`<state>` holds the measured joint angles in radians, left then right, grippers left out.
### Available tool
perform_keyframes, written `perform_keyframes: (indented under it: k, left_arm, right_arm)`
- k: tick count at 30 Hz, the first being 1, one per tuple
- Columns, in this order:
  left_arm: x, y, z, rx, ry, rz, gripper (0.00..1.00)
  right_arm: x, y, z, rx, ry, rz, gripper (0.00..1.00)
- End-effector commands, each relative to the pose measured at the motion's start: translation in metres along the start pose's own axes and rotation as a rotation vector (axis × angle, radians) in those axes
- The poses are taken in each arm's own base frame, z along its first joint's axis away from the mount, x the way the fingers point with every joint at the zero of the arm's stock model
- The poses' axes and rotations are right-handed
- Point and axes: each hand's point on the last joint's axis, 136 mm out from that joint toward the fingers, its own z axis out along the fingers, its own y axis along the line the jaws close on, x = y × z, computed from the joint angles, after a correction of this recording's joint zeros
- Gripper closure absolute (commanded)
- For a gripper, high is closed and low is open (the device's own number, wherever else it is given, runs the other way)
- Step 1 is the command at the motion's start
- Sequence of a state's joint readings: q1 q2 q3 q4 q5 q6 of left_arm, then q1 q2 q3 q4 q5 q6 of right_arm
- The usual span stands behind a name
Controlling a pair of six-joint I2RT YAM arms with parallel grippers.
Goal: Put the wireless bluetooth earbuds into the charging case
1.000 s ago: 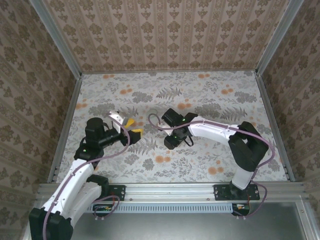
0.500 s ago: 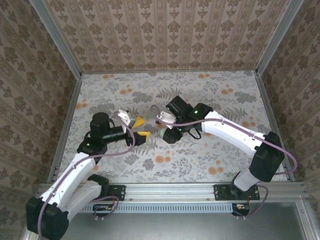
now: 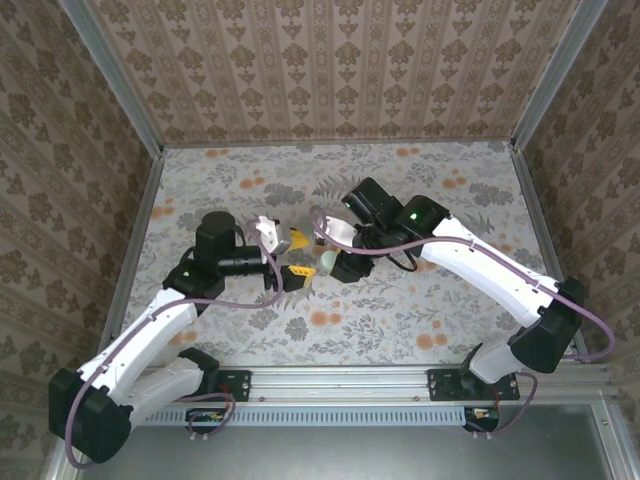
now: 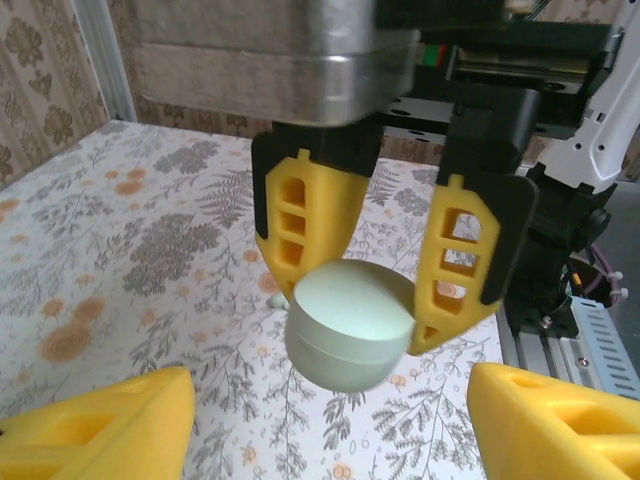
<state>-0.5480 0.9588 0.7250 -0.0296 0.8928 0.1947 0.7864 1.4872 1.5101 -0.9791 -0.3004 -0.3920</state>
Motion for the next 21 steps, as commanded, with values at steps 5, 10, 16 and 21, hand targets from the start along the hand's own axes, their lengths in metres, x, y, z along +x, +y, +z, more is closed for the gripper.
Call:
perform_keyframes:
  k: [5, 10, 16, 21]
  left_arm:
    - [-0.019, -0.017, 0.013, 0.129, -0.005, 0.079, 0.28]
    - [-0.017, -0.021, 0.021, 0.173, 0.007, 0.068, 0.28]
    - [-0.015, -0.023, 0.026, 0.201, 0.017, 0.056, 0.28]
    - [-0.017, -0.024, 0.029, 0.209, 0.018, 0.058, 0.31]
  right_arm:
    - [-0.002, 0.024, -0.03, -0.062, -0.031, -0.133, 0.69]
    - [-0.008, 0.027, -0.035, -0.068, -0.07, -0.151, 0.69]
    - [-0.012, 0.031, -0.036, -0.084, -0.108, -0.153, 0.68]
    - [-0.011, 0.034, -0.035, -0.1, -0.107, -0.155, 0.68]
